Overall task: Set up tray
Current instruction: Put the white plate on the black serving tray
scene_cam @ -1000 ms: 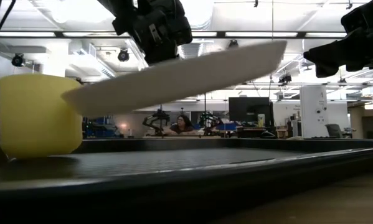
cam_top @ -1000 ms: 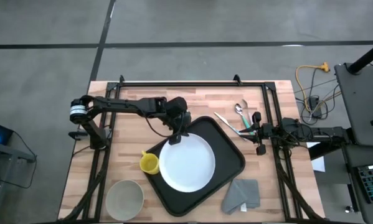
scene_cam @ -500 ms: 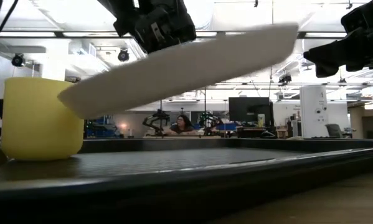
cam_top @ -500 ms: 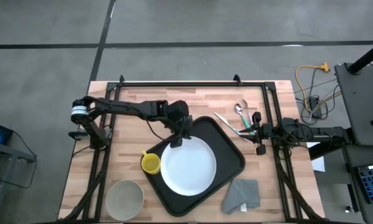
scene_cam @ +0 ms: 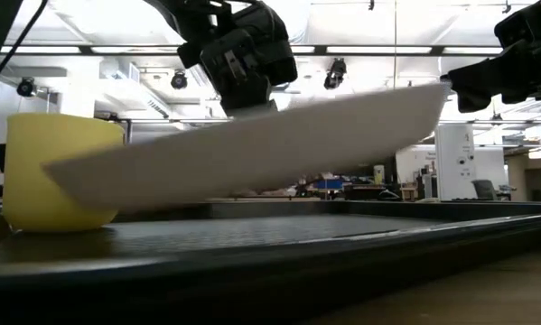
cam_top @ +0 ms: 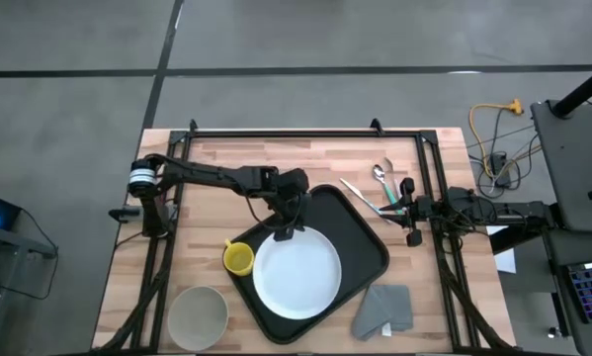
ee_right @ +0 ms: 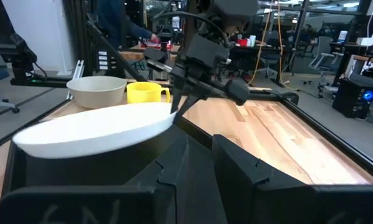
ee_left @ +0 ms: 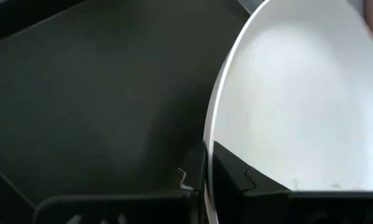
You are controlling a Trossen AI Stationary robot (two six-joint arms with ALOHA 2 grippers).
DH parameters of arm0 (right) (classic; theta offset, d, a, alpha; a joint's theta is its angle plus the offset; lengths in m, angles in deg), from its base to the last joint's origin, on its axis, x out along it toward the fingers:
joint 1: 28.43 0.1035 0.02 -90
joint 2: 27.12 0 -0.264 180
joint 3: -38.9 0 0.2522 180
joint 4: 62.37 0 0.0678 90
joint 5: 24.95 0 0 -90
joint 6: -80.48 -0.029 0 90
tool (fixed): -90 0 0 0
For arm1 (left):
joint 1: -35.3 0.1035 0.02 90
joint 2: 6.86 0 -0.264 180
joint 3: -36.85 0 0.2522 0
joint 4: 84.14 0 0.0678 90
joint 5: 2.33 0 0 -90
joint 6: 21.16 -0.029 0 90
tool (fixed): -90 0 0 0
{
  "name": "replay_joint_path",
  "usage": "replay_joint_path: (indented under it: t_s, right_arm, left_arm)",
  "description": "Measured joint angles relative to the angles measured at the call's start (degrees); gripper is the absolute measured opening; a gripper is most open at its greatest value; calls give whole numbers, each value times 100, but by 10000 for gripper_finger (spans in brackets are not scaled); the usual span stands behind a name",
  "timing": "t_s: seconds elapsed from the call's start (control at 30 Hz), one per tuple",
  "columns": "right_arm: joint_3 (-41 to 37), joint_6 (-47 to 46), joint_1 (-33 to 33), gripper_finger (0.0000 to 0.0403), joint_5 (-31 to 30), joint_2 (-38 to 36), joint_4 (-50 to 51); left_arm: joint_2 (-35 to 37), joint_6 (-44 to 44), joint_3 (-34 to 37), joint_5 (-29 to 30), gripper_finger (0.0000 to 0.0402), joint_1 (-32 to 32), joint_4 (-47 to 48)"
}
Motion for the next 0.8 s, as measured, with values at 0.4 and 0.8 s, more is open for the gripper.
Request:
replay_joint_path:
  t_s: [0.4, 0.8]
  right_arm:
    - [0, 0, 0, 68, 0, 0, 0]
    - [0, -1, 0, 68, 0, -1, 0]
  left_arm:
    - [0, 21, 17, -2, 0, -348, 1]
    - [0, 152, 22, 1, 0, -424, 5]
